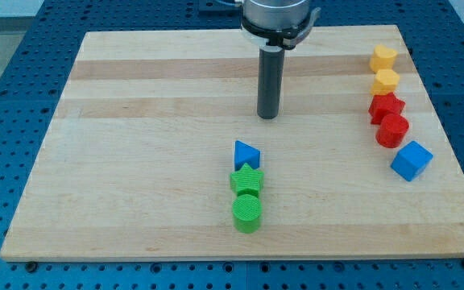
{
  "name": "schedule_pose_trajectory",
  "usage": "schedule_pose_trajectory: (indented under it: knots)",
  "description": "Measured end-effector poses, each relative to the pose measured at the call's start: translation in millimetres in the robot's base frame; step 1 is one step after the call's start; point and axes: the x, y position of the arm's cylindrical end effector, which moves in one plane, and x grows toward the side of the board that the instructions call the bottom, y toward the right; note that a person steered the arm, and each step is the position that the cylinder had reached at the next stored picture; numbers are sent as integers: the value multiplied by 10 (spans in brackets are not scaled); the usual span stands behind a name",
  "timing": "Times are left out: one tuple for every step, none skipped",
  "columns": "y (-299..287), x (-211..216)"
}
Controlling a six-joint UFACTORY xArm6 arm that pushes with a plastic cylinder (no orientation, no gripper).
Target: Move the blue triangle diagonally top right to green star
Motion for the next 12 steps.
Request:
schedule_pose_trajectory:
  knots:
    - [-314,38]
    - [-716,108]
    - [-980,249]
    - [-1171,551]
    - [-1093,836]
    - [-1080,874]
    - [-1069,735]
    - [-854,663]
    - [-502,813]
    - [-109,1203]
    - [252,1541]
    - [419,1633]
